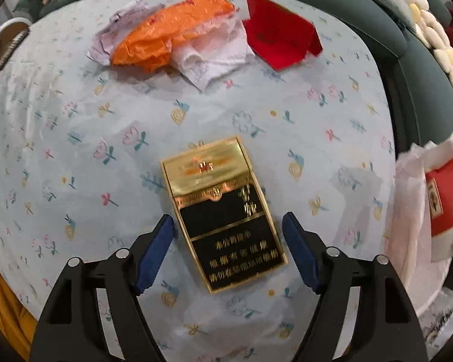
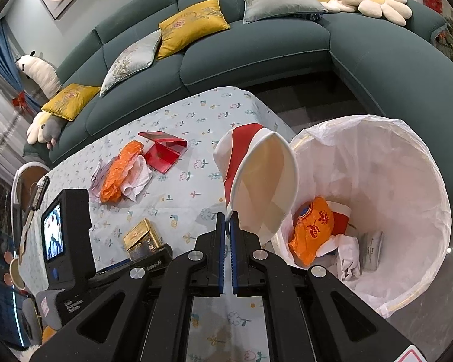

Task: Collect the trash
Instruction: 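Lift the gold box and paper cup and carry them over the bin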

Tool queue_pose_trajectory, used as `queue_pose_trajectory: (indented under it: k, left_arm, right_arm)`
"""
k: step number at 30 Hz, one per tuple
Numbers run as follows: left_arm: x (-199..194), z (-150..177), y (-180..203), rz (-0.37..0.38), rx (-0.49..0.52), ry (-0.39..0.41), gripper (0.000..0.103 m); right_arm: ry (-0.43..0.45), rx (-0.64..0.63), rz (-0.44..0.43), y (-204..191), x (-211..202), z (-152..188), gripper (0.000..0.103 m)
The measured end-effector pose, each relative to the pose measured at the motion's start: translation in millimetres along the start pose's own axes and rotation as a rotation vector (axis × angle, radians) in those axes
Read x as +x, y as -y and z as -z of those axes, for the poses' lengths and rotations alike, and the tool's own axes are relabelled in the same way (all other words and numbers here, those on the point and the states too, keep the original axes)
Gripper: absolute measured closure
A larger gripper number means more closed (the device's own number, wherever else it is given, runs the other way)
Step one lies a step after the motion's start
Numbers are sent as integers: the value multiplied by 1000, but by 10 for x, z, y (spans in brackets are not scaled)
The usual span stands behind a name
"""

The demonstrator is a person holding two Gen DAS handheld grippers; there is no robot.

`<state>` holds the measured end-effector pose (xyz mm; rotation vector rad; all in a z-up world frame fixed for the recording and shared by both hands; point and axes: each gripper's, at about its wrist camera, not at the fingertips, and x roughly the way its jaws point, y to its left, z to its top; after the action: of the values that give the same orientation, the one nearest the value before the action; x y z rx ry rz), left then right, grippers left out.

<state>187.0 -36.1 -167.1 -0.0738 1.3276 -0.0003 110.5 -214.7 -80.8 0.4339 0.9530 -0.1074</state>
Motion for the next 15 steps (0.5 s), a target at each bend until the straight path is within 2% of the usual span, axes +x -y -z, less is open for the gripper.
queue_pose_trajectory:
  k: [1, 7, 15]
  left_arm:
    - [1, -2, 31, -15, 12, 7, 41]
    - [-30, 25, 147, 15, 50, 22, 45]
    - [-317, 29, 369, 62, 98, 87, 45]
  right_arm:
    - [0, 2, 0, 6, 7, -5, 99]
    - [-9, 3, 0, 9, 37, 14, 99]
    - [9, 10, -2, 46, -36, 1, 99]
